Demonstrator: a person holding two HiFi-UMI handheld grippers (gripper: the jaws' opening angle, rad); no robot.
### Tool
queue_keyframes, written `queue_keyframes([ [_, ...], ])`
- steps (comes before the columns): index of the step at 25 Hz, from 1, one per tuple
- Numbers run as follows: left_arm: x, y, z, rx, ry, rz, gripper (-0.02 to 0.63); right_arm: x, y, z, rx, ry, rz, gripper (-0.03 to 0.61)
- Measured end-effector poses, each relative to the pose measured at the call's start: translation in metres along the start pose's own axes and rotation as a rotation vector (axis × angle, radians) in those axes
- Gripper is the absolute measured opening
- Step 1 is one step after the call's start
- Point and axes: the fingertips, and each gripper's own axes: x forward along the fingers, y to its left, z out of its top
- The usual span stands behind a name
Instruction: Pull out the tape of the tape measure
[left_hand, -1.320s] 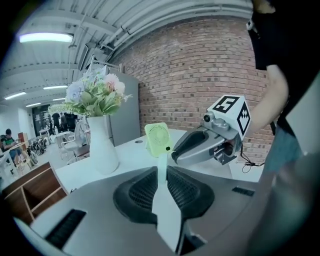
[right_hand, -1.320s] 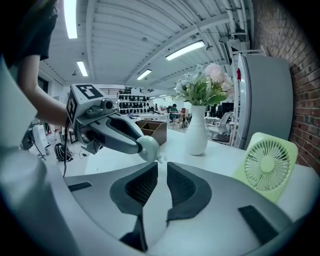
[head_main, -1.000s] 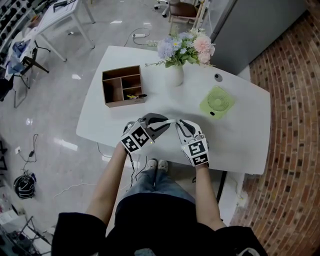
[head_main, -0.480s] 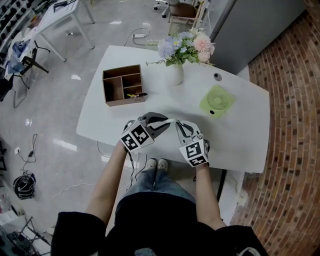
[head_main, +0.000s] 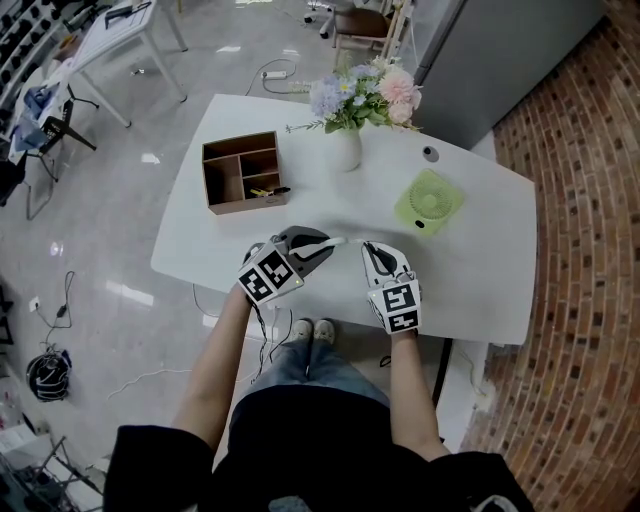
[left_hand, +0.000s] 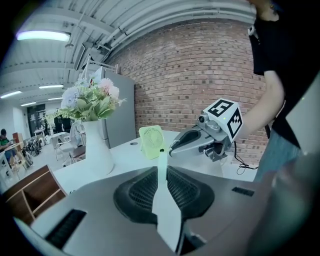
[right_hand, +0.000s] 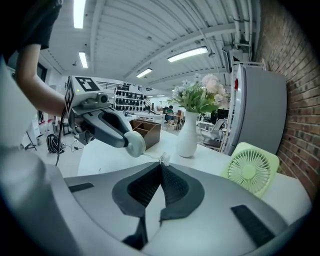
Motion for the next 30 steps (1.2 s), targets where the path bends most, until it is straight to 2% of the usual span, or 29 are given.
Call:
queue_keyframes([
  [4,-0.002,0.004,-0.006,-0.001,0.014,0.012,0.071,-0.006,-0.011,-0.010,0.041,0.016,-0.056,0.002],
  [14,-0.005,0.002,-0.021,-0.008,0.048,0.024,0.071,-0.034,-0.050,-0.041,0.219,0.016,-0.247,0.002],
  [23,-0.011,0.004,-0.036,0.002,0.087,0.024,0.071,-0.057,-0.079,-0.059,0.266,0.027,-0.395,0.002],
  [30,-0.011,0.007,-0.044,-0.012,0.096,0.024,0.071,-0.063,-0.086,-0.067,0.265,0.039,-0.443,0.002],
])
